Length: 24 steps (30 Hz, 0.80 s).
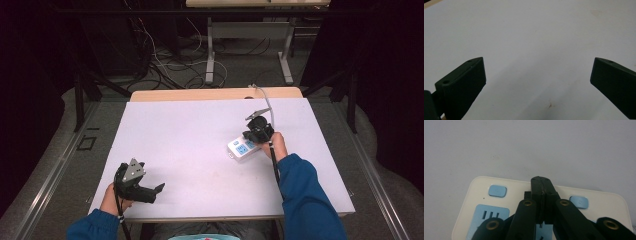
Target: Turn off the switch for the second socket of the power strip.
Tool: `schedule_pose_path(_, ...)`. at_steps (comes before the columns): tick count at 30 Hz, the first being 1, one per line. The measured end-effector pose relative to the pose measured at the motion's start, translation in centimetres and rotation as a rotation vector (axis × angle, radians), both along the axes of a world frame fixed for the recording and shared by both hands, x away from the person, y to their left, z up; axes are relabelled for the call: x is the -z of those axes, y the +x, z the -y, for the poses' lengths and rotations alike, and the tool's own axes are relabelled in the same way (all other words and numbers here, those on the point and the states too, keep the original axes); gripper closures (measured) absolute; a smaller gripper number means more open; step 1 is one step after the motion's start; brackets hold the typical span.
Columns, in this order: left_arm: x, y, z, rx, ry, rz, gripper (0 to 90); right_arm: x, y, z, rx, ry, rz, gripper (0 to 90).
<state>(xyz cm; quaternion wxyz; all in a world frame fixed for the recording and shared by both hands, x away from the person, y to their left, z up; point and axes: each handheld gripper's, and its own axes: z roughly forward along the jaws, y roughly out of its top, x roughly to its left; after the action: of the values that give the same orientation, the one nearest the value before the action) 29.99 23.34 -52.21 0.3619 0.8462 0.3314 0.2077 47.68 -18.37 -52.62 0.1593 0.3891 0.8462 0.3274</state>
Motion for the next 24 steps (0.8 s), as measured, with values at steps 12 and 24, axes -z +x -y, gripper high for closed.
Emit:
schedule_pose_path(12,0.00,-0.03,0.00,0.001,0.002,0.001,0.1,0.00,-0.01,0.06,-0.004,0.010,-0.006,90.0)
schedule_pose_path(24,0.00,-0.03,-0.01,0.000,0.002,0.001,0.1,-0.02,-0.11,-0.04,-0.004,-0.006,0.000,90.0)
